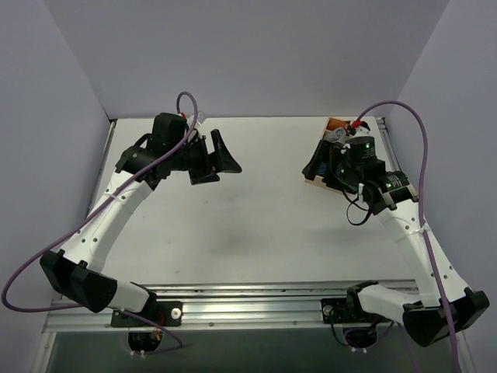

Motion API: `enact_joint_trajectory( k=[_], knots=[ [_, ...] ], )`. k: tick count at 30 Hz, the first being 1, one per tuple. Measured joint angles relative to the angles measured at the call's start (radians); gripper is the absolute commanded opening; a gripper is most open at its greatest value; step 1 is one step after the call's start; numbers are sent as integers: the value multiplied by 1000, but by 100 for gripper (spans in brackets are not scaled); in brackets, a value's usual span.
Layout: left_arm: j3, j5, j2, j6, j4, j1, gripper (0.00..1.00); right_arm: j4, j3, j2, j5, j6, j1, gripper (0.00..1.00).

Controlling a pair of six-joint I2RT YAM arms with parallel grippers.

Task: Roll the underwear
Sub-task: Place the rolled underwear into the container

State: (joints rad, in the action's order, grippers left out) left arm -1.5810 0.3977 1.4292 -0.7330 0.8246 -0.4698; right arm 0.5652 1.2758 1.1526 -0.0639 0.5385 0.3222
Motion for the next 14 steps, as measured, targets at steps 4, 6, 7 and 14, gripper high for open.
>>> enact_joint_trajectory(
  k=[4,6,7,14],
  knots=[
    [28,49,-11,5,-19,2,94,0,-16,-34,7,27,0,100],
    [30,67,-10,5,-21,2,94,0,-17,-37,8,32,2,100],
    [30,72,-10,5,-22,2,94,0,-17,-37,8,35,5,100],
    [30,76,-11,12,-36,2,94,0,-17,-37,22,37,15,100]
  ],
)
